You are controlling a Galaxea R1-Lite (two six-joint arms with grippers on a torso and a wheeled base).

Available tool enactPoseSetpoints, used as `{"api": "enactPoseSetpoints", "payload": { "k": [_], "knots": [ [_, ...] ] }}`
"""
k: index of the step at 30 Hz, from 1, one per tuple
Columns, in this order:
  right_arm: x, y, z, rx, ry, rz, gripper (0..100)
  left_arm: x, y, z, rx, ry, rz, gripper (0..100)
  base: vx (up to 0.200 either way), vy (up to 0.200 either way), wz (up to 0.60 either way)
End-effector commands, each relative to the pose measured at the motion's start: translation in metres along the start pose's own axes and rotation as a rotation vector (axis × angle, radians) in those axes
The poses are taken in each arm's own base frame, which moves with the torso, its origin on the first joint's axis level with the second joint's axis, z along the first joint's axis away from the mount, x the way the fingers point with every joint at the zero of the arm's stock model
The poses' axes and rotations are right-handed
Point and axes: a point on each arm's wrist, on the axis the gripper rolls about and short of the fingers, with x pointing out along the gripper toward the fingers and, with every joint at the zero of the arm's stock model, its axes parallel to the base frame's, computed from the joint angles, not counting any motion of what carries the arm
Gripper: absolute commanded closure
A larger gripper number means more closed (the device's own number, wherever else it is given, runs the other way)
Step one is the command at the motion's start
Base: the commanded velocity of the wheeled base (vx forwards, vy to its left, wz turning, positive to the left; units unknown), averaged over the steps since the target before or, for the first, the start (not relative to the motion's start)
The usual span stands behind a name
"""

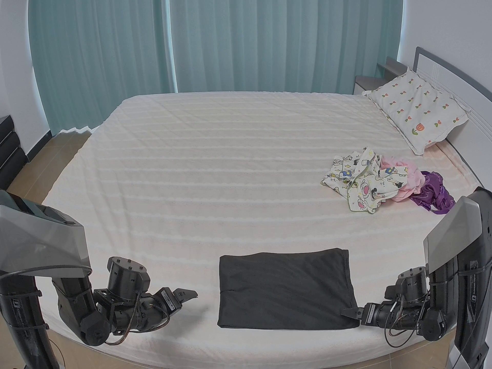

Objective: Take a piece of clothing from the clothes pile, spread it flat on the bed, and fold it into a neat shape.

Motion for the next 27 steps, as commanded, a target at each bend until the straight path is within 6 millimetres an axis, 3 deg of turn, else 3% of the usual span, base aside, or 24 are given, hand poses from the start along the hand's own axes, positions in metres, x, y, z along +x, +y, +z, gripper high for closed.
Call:
{"api": "enactPoseSetpoints", "payload": {
  "k": [1, 8, 14, 27],
  "knots": [
    [0.003, 0.001, 0.013, 0.02, -0.065, 0.027, 0, 0.0, 0.0, 0.0, 0.0, -0.001, -0.002, 0, 0.0, 0.0, 0.0],
    [0.041, 0.005, 0.028, 0.037, -0.129, 0.072, 0, 0.0, 0.0, 0.0, 0.0, -0.001, -0.002, 0, 0.0, 0.0, 0.0],
    [0.068, 0.017, 0.029, -0.01, -0.14, 0.101, 0, 0.001, 0.0, 0.0, 0.0, 0.001, -0.001, 0, 0.0, 0.0, 0.0],
    [0.074, 0.024, 0.029, -0.104, -0.113, 0.19, 0, 0.0, 0.0, 0.0, 0.002, 0.002, 0.001, 0, 0.0, 0.0, 0.0]
  ]
}}
